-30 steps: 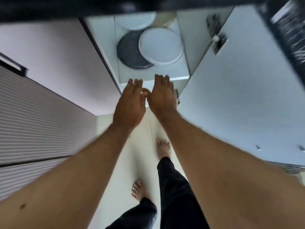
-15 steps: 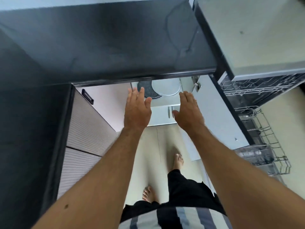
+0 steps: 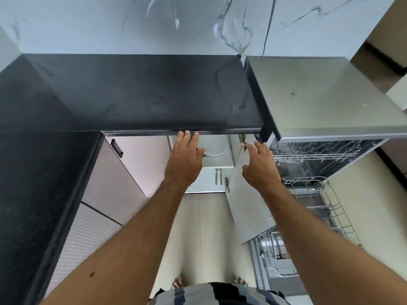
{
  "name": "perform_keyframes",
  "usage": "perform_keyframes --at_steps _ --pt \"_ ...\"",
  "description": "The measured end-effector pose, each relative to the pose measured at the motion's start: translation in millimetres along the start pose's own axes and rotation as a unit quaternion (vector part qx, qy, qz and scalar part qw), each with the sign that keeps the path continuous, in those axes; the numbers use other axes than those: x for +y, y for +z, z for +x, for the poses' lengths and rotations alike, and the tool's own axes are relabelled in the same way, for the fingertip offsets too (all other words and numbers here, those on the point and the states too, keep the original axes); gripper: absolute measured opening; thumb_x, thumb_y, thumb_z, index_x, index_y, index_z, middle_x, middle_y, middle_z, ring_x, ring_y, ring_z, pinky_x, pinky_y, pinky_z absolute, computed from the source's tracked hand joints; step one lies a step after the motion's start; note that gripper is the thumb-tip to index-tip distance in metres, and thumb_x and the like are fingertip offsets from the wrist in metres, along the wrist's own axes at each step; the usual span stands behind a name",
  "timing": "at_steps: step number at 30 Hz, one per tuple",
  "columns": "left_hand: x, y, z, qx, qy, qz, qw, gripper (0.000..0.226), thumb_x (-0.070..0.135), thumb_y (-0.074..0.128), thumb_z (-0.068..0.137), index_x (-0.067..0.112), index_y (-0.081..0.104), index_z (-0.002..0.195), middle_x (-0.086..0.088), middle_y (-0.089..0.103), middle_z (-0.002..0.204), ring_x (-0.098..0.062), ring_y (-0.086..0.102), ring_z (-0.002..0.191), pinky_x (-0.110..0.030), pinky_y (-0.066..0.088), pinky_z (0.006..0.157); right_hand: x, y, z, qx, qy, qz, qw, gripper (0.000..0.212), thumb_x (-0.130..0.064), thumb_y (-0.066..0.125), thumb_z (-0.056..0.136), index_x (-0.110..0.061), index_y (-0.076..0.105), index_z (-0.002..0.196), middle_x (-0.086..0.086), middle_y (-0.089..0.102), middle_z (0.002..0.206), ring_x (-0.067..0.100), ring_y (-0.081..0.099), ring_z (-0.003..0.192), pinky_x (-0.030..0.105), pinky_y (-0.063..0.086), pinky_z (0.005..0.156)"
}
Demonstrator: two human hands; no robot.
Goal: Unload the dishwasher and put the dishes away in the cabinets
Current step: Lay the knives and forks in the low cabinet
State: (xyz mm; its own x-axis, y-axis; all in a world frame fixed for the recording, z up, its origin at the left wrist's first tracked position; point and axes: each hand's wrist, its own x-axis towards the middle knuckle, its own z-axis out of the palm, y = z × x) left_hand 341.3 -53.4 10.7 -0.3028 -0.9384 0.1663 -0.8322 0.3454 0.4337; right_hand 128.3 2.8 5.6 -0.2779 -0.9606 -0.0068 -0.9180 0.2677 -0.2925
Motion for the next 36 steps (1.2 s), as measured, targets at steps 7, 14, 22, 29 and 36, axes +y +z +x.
perform_keyframes --at_steps 7,14,22,29,36 --pt "65.8 46.7 -27.4 -0.026 -0.036 -0.012 0.999 0.053 0.037 0.03 0.105 0.013 0.03 0.152 -0.008 0.025 0.16 -0.027 0.014 0.15 -0.036 0.012 0.12 60.4 1.5 -33.3 -0.083 -0.044 -0.062 0.994 0.071 -0.015 0.055 0.091 -0.018 0.023 0.154 0.014 0.005 0.164 0.045 -0.002 0.149 0.054 0.003 0.119" --pt "83.0 70.8 -62.5 -0.045 -0.1 -0.012 0.994 0.054 0.038 0.033 0.104 0.012 0.033 0.151 -0.009 0.029 0.159 -0.025 0.018 0.149 -0.036 0.015 0.121 101.2 17.5 -34.2 -0.167 0.033 0.065 0.983 0.078 -0.011 0.061 0.09 -0.021 0.018 0.155 0.019 0.005 0.162 0.042 0.023 0.145 0.05 0.03 0.117" --pt "83.2 96.7 -112.8 -0.032 -0.163 -0.009 0.986 0.052 0.036 0.042 0.103 0.012 0.037 0.15 -0.009 0.032 0.157 -0.023 0.018 0.149 -0.032 0.012 0.119 84.2 31.5 -32.1 -0.055 0.09 0.144 0.984 0.055 -0.008 0.068 0.079 -0.007 0.044 0.128 0.016 0.061 0.116 0.036 0.061 0.104 0.048 0.056 0.088" --pt "69.9 85.7 -121.9 -0.026 -0.196 0.016 0.98 0.052 0.033 0.038 0.104 0.013 0.031 0.152 -0.007 0.028 0.159 -0.021 0.014 0.15 -0.031 0.01 0.12 53.0 31.0 -33.3 -0.082 0.054 0.144 0.985 0.037 0.004 0.048 0.088 -0.01 0.058 0.12 0.016 0.061 0.109 0.035 0.061 0.1 0.048 0.056 0.086" --pt "28.1 55.5 -122.6 -0.029 -0.223 0.063 0.972 0.047 0.028 0.033 0.105 0.017 0.034 0.151 0.001 0.037 0.155 -0.016 0.024 0.147 -0.033 0.015 0.12 -10.5 54.7 -25.8 -0.193 0.0 0.126 0.973 0.051 -0.006 0.058 0.087 -0.004 0.046 0.137 0.017 0.047 0.138 0.033 0.057 0.113 0.038 0.054 0.089"
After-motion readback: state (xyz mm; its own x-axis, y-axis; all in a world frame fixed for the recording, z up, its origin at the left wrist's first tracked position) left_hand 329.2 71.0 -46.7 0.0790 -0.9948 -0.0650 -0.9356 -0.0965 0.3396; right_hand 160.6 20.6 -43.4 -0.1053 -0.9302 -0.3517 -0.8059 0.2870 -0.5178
